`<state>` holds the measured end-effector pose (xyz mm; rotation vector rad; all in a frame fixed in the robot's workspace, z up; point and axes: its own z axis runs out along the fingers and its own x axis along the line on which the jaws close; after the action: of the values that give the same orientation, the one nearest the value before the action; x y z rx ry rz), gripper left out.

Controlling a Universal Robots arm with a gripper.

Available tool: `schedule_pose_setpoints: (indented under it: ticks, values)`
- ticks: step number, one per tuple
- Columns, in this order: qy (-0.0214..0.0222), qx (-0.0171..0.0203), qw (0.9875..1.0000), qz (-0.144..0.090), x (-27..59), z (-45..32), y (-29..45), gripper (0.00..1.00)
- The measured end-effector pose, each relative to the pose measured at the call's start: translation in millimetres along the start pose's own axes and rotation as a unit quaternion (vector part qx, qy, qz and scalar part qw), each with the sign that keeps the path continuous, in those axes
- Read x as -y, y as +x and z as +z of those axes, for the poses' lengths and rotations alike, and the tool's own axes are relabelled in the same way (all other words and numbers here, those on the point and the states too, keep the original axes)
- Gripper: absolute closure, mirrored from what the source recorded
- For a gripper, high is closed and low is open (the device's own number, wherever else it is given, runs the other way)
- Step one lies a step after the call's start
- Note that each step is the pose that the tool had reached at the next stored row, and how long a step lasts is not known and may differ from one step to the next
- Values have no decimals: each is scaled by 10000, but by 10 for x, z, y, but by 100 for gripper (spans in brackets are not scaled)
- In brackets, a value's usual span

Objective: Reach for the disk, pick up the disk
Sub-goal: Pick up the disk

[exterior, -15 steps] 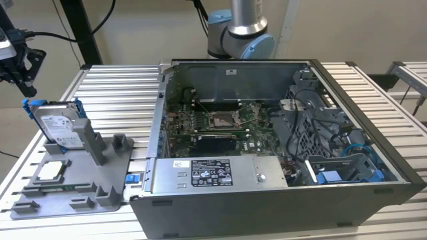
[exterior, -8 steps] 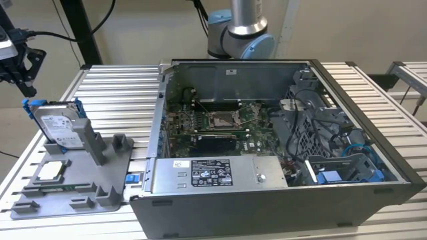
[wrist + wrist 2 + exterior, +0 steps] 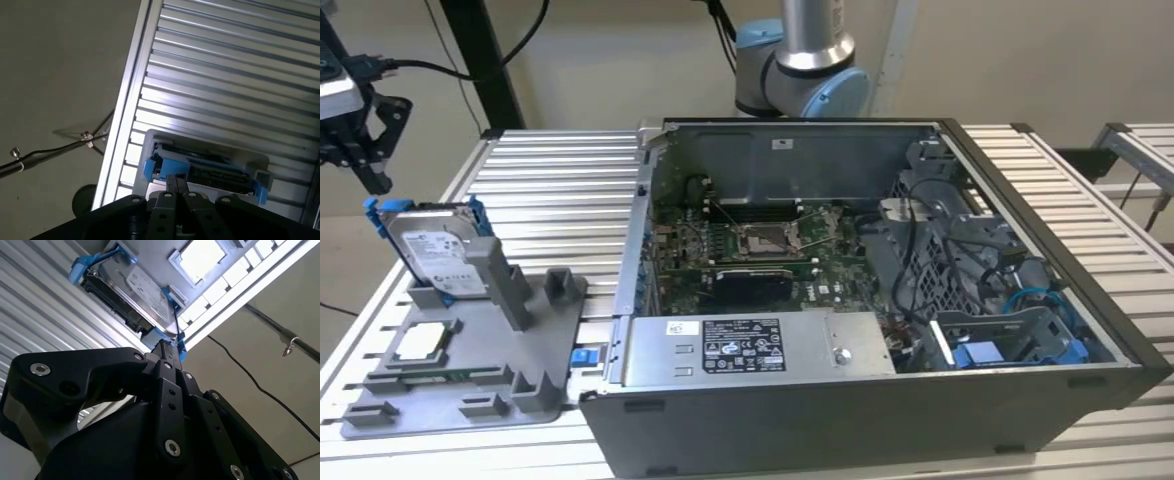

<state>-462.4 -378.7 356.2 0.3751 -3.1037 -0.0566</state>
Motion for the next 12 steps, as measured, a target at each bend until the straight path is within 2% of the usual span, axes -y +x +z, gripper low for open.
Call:
schedule_pose_setpoints:
  ticks: [6,12]
  values:
    - [10,-14,9995,-309,0,0,0,100]
    - [21,-27,9981,-617,0,0,0,100]
